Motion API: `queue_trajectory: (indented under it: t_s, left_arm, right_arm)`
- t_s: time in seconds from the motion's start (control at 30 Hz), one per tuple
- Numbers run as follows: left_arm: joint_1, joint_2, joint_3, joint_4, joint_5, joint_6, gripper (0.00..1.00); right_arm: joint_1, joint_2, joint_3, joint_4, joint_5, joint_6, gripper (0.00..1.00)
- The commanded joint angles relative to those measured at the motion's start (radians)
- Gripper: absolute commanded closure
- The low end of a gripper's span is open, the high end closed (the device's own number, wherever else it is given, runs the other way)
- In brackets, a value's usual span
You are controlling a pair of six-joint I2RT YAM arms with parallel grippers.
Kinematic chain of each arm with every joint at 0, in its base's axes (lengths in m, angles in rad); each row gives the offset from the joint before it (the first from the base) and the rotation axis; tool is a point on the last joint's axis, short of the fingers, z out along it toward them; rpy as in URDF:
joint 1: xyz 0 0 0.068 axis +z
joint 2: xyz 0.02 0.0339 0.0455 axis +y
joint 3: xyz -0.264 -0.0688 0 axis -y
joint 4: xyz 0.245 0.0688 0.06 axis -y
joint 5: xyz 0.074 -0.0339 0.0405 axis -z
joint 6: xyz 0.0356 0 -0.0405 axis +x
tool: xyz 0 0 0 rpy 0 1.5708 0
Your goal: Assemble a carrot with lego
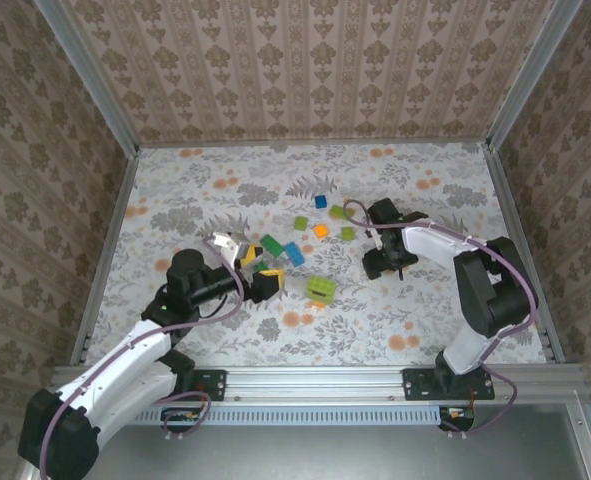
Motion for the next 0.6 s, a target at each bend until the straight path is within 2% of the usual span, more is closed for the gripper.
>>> queue_trajectory:
  t_s: [0.0, 0.57]
  left_arm:
    - [-0.015, 0.000, 0.017, 0.015, -0.014, 0.042, 0.00]
    - [-0.052, 0.053, 0.045, 0.000, -0.026, 0.080, 0.00]
  right_arm:
    - [-0.008, 0.027, 0.033, 0.009, -0.016, -0.023, 0.23]
    - [-0.059, 0.051, 0.046, 0.028, -0.105, -0.024, 0.44]
